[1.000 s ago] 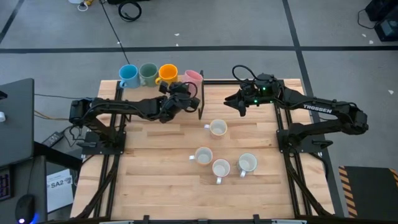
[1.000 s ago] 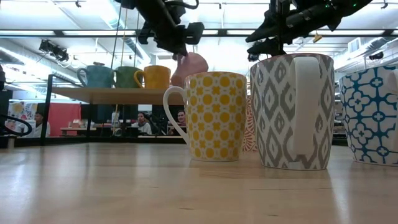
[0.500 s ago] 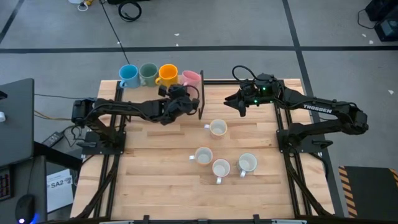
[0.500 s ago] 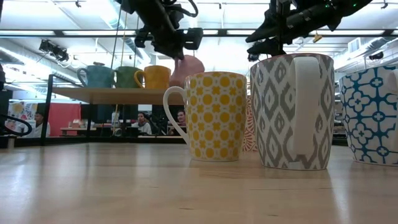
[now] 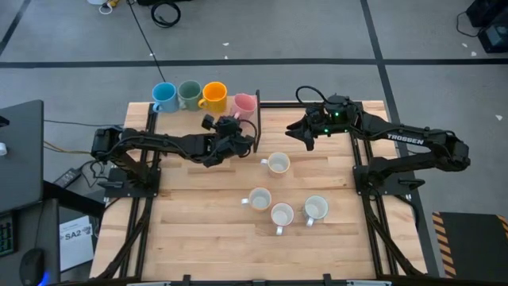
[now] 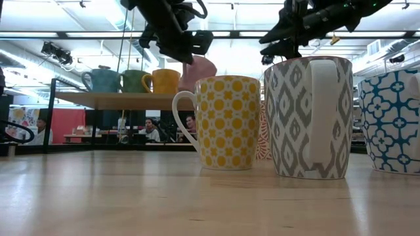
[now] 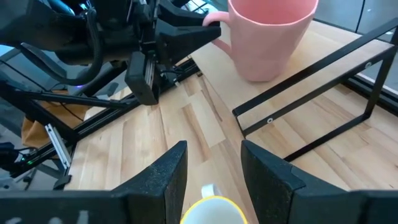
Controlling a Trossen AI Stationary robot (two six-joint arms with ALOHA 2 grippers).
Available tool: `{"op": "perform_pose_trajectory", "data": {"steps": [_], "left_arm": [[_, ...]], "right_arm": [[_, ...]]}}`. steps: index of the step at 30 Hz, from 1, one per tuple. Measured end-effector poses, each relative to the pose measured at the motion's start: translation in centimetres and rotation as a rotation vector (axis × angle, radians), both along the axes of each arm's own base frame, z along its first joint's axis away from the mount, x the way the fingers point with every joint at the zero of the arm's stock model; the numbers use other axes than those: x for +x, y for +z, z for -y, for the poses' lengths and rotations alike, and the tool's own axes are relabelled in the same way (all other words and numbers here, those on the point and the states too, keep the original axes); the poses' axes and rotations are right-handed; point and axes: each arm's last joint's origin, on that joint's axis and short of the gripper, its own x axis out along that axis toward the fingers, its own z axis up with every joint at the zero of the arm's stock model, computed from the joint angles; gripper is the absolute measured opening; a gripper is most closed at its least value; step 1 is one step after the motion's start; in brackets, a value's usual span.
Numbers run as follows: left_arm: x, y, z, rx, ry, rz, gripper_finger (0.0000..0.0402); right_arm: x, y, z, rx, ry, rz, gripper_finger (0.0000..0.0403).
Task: Place coffee mugs
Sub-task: Put the pink mug on the shelf
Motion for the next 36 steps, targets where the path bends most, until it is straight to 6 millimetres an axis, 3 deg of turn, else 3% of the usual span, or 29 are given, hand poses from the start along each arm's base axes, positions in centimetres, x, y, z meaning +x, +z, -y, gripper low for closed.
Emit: {"op": "perform_pose_trajectory", "data": {"steps": [26,36], "left_arm": [[-0.2,-0.7,0.0,-0.091,-0.029,0.011,0.0109],[-0.6,-0.8,-1.6,-0.088,0.016,-0.016,0.0156]], "right_arm": [[0.1,0.1,-0.2,-0.003,0.009,0.006,0.0156],[0.1,0.1,-0.2,-0.003,0.009,0.006,0.0156]]}}
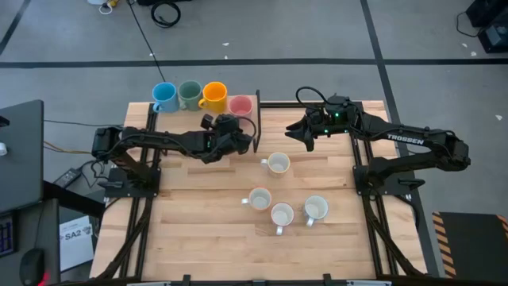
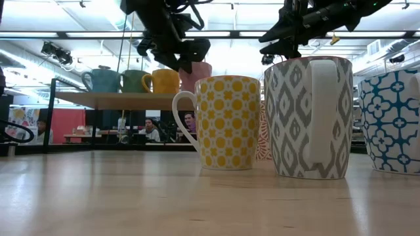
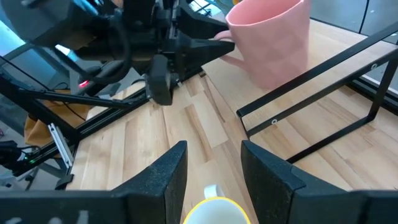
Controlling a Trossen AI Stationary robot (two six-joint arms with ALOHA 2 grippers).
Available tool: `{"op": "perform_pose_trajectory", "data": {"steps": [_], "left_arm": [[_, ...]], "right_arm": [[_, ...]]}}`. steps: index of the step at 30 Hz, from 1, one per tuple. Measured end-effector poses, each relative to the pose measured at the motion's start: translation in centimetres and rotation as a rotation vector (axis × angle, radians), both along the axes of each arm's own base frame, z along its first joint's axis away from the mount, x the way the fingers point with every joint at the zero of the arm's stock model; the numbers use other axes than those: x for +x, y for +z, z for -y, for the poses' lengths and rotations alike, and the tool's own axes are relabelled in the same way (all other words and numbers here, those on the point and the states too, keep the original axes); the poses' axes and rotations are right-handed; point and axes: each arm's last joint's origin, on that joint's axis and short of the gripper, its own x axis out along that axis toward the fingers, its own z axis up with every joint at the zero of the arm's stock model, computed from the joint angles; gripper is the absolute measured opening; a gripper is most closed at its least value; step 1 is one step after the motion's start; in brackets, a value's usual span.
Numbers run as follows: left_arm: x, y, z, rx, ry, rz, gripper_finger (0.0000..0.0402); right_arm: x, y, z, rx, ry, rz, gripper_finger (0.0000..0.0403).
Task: Place coffee mugs
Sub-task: Put the pink mug on the shelf
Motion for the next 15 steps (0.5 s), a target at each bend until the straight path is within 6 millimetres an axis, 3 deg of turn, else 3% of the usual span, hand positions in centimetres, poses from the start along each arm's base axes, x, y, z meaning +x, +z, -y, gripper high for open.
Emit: {"op": "perform_pose_trajectory", "data": {"steps": [15], "left_arm": [[-0.4,0.0,-3.1,-0.017,0.039,-0.027,0.0167]], "right_arm": [[0.0,0.0,0.0,0.000,0.000,0.000,0.0156]]}}
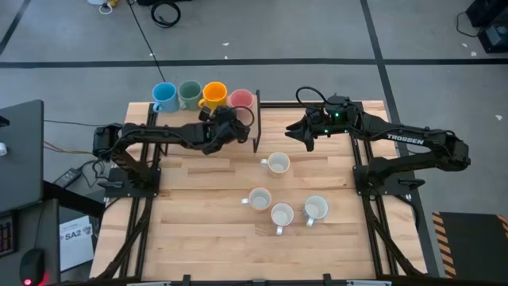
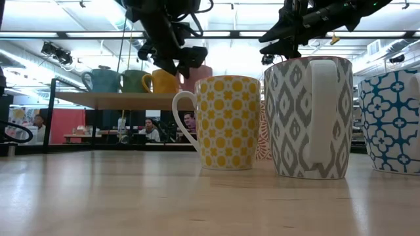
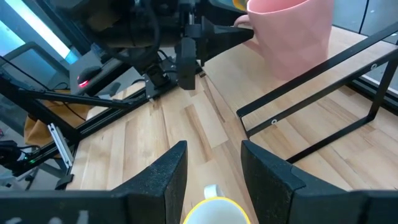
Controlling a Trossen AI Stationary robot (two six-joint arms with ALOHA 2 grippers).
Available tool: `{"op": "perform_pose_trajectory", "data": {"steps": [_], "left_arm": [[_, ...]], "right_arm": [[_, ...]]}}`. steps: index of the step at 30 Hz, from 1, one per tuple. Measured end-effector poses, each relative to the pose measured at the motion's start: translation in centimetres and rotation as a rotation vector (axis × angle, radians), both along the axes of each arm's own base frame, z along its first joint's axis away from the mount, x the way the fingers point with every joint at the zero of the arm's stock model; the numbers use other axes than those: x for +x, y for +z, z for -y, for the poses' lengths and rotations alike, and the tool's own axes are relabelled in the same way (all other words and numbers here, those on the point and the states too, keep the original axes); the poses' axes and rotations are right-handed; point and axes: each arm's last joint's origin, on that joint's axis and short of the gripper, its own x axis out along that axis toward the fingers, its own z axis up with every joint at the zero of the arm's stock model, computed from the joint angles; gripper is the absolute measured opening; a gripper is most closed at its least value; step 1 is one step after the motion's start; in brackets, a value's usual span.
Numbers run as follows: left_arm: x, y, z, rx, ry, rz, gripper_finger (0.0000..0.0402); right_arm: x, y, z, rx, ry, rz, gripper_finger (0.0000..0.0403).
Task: Place coffee mugs
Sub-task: Put the pink mug on the shelf
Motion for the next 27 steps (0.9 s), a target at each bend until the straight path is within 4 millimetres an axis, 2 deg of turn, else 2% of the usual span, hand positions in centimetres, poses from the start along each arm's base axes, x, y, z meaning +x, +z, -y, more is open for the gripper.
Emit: {"op": "perform_pose_trajectory", "data": {"steps": [17,23,27], "left_arm": [[-0.2,0.4,-2.3,-0.020,0.034,0.074,0.0167],[-0.1,0.4,-2.4,-0.021,0.029,0.085,0.0167],[-0.1,0.6,-1.9,-0.001,-0.013,0.018,0.0167]], "right_arm": [[0.0,0.0,0.0,0.000,0.000,0.000,0.0156],[0.0,0.0,0.0,0.000,0.000,0.000,0.0156],[0.0,0.0,0.0,-0.003,0.000,0.000,0.0156]]}}
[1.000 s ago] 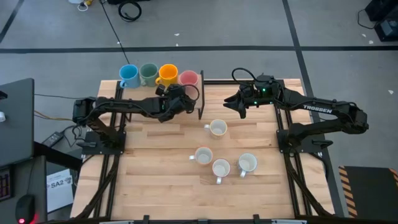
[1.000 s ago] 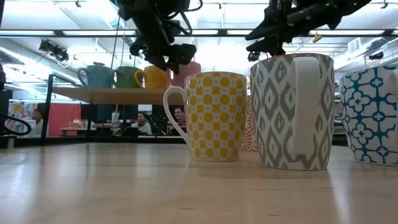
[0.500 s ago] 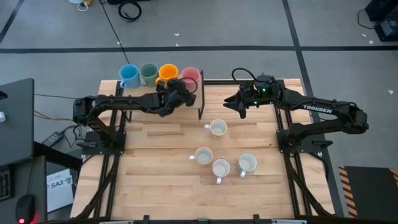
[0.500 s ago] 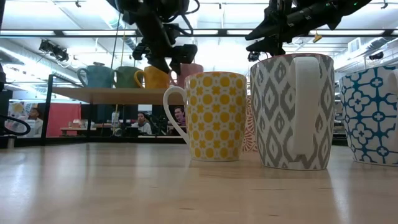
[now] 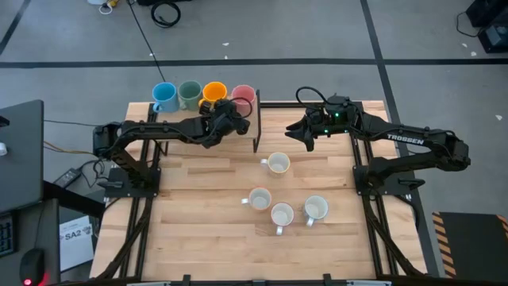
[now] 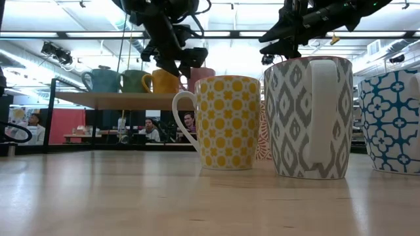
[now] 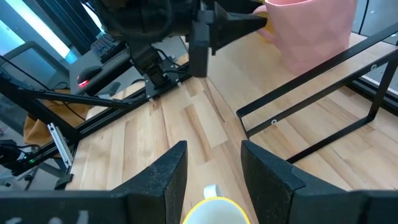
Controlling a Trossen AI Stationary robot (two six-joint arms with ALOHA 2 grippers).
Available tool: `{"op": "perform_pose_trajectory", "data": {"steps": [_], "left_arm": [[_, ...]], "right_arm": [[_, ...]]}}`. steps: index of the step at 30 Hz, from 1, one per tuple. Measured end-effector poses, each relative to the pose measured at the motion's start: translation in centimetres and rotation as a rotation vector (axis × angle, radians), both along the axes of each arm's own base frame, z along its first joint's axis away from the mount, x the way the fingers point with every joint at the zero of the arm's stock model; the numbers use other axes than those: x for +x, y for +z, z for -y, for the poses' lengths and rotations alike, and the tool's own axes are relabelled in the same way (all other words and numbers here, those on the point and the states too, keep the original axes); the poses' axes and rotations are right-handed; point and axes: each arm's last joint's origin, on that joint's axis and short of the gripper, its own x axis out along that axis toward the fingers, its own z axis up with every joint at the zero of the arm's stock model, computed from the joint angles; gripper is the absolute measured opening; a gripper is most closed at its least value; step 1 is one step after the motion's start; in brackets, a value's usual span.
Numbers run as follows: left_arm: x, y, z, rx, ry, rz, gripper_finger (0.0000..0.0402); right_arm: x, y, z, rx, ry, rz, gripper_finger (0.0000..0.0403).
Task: Place coffee mugs
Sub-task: Put the pink mug on the shelf, then put the yellow patterned mug on the shelf
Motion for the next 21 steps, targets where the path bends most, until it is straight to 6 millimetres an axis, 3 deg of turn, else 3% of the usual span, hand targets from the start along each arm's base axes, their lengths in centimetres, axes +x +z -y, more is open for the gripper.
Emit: {"op": "perform_pose_trajectory", "data": {"steps": [12,21], "left_arm": [[-0.7,2.8,4.1,0.053,-0.140,0.001,0.0167],[-0.1,3.2,10.0,-0.059,-0.555,-0.013,0.0167]], "right_arm": [[0.0,0.0,0.2,-0.025,-0.073,-0.011,0.0156],[0.0,0.0,0.2,-0.025,-0.073,-0.012,0.0156]]}}
